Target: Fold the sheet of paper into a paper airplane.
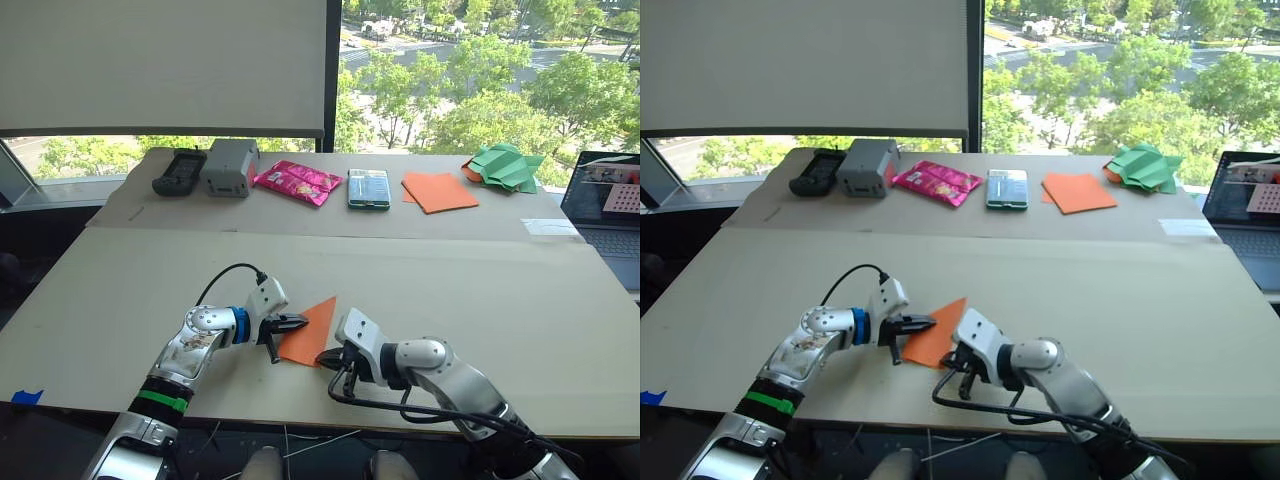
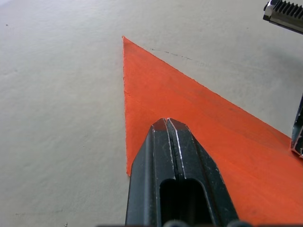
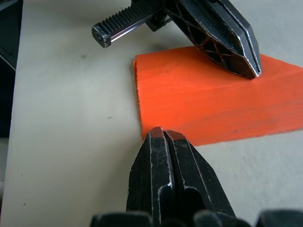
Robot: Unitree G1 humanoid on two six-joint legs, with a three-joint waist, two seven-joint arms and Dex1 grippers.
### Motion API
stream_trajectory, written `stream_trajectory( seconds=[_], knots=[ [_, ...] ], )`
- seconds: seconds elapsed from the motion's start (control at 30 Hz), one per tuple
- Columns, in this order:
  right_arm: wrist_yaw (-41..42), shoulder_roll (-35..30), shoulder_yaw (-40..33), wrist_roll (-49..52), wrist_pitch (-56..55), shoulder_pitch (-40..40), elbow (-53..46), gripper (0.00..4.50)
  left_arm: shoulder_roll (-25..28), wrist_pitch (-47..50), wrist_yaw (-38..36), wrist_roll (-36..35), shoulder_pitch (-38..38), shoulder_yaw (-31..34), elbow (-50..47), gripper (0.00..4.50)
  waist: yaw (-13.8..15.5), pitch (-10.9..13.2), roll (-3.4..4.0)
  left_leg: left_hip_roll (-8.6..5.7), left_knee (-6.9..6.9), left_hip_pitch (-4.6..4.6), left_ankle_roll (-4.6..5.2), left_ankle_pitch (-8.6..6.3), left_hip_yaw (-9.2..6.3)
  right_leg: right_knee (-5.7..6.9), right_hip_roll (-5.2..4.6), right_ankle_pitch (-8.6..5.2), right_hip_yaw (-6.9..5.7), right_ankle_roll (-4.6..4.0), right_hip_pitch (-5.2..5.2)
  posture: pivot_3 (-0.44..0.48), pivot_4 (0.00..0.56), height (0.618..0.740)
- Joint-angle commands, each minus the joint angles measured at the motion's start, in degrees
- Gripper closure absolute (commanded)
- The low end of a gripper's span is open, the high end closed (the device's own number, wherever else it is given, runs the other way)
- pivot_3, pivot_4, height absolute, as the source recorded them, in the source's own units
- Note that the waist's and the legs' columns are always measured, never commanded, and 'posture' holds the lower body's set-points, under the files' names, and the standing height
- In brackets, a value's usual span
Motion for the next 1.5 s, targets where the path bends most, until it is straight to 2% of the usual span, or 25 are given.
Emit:
stream_trajectory(
  seconds=[0.03, 0.2, 0.3, 0.5, 0.6, 0.67, 0.77, 0.83, 0.9, 1.07, 1.13, 1.2, 1.27, 1.4, 1.5],
  knots=[
    [1.66, -2.02, 5.13, -0.88, 4.93, 3.32, 3.47, 4.5, 0.95, 1.87, 0.3, 1.79, 1.5, -1.47, 1.02, 4.47, -0.02, -0.01, -0.01, 0.0, 0.0, 0.0, 0.0, 0.0, 0.0, 0.0, 0.0, 0.0, 0.0, 0.0, 0.0, 0.0, 0.15, 0.702],
    [1.23, -1.9, 5.01, -0.93, 4.99, 3.27, 3.34, 4.5, 1.26, 2.26, 0.31, 1.63, 2.11, -1.32, 0.32, 4.47, -0.05, -0.02, -0.02, 0.0, -0.02, 0.01, -0.01, -0.01, 0.0, -0.01, -0.01, 0.0, 0.0, 0.0, -0.02, 0.0, 0.15, 0.702],
    [-0.14, -0.8, 1.19, 0.41, 3.3, 3.42, 2.85, 4.5, 1.66, 2.88, 0.28, 1.21, 2.45, -0.85, -0.69, 4.47, -0.02, -0.01, -0.03, 0.0, -0.03, 0.01, -0.01, -0.01, 0.0, -0.02, -0.01, 0.0, 0.0, 0.0, -0.03, 0.0, 0.15, 0.702],
    [0.6, -3.06, -8.61, 9.14, 5.66, 5.92, -11.38, 4.5, 5.7, 9.92, -0.88, -5.41, 3.66, 5.63, -10.94, 4.47, 0.11, 0.57, -0.03, 0.0, -0.06, -0.28, -0.02, -0.01, 0.0, -0.06, -0.03, 0.0, 0.0, 0.0, -0.28, 0.0, 0.15, 0.702],
    [-1.59, -3.07, -11.68, 12.27, 8.83, 6.79, -18.32, 4.5, 8.5, 14.5, -2.09, -10.66, 4.63, 10.14, -16.23, 4.47, 0.1, 0.92, -0.13, 0.0, -0.08, -0.46, -0.02, -0.01, -0.01, -0.09, -0.03, 0.0, -0.03, 0.0, -0.41, 0.0, 0.15, 0.702],
    [-3.47, -2.57, -12.96, 13.16, 10.61, 7.2, -20.87, 4.5, 10.69, 14.48, -2.88, -10.74, 5.21, 10.53, -17.49, 4.47, 0.11, 1.04, -0.2, 0.02, -0.08, -0.47, -0.02, -0.01, -0.06, -0.07, -0.03, 0.0, -0.1, 0.0, -0.44, 0.0, 0.15, 0.702],
    [-7.22, -2.16, -13.69, 12.32, 12.35, 7.35, -22.09, 4.5, 13.91, 11.71, -5.97, -9.89, 4.07, 9.56, -16.72, 3.66, 0.08, 1.09, -0.09, 0.02, -0.14, -0.46, -0.02, -0.01, -0.06, -0.3, -0.04, 0.0, -0.12, 0.0, -0.42, 0.0, 0.15, 0.702],
    [-9.41, -1.54, -14.18, 11.83, 12.85, 7.32, -21.21, 4.5, 15.58, 7.43, -8.69, -7.43, 2.04, 7.17, -13.86, 2.98, 0.24, 1.2, 0.02, 0.02, -0.16, -0.52, -0.03, -0.02, -0.05, -0.66, -0.05, 0.0, -0.14, 0.0, -0.43, 0.0, 0.15, 0.702],
    [-10.51, -1.4, -15.18, 12.22, 12.83, 7.44, -20.54, 4.5, 16.12, -1.65, -10.86, -2.48, -2.27, 3.6, -7.63, 2.32, 0.73, 1.25, 0.07, -0.01, -0.16, -0.68, -0.03, -0.02, -0.03, -0.89, -0.07, 0.0, -0.17, 0.0, -0.43, 0.0, 0.15, 0.702],
    [-11.35, -2.47, -16.14, 12.41, 12.52, 8.47, -20.31, 4.5, 12.75, -29.74, -12.66, 7.5, -14.11, -3.1, 9.72, 0.65, 2.17, 1.27, 0.03, -0.02, -0.02, -1.07, -0.02, 0.0, 0.15, -0.96, -0.09, 0.02, -0.12, 0.01, -0.62, 0.0, 0.15, 0.702],
    [-12.07, -2.52, -15.95, 12.15, 12.47, 8.99, -20.21, 4.5, 9.89, -46.38, -13.9, 10.24, -19.1, -5.81, 17.48, 0.03, 2.3, 1.24, -0.01, -0.02, 0.01, -1.05, -0.01, 0.0, 0.19, -0.93, -0.09, 0.05, -0.11, 0.06, -0.56, 0.0, 0.15, 0.702],
    [-12.99, -2.34, -15.89, 11.78, 12.45, 9.28, -20.04, 4.5, 6.72, -60.18, -14.54, 11.81, -23.65, -7.87, 24.21, 0.03, 2.64, 1.24, -0.03, -0.02, 0.03, -1.01, 0.01, 0.02, 0.19, -0.86, -0.08, 0.14, -0.12, 0.18, -0.44, 0.0, 0.15, 0.702],
    [-13.85, -2.2, -15.99, 11.55, 12.42, 9.4, -19.78, 4.5, 4.48, -69.25, -15.05, 12.69, -26.84, -9.34, 29.93, 0.03, 3.07, 1.24, -0.04, 0.0, 0.02, -1.02, 0.03, 0.03, 0.2, -0.84, -0.03, 0.21, -0.13, 0.22, -0.44, 0.0, 0.15, 0.702],
    [-15.87, -1.94, -15.98, 11.13, 12.59, 9.72, -19.45, 4.5, 0.19, -81.77, -12.21, 15.85, -32.2, -11.42, 39.94, 0.03, 2.83, 1.23, -0.05, 0.0, 0.04, -0.98, 0.4, 0.26, 0.21, -0.84, -0.03, 0.27, -0.12, 0.3, -0.33, 0.0, 0.15, 0.702],
    [-16.91, -1.61, -15.92, 11.42, 12.94, 9.84, -20.09, 4.5, -0.49, -88.11, -10.49, 20.79, -35.09, -13.85, 45.6, 0.03, 2.81, 1.23, -0.06, 0.0, 0.05, -0.97, 0.51, 0.32, 0.21, -0.83, -0.02, 0.29, -0.12, 0.35, -0.29, 0.0, 0.15, 0.702]
  ],
)
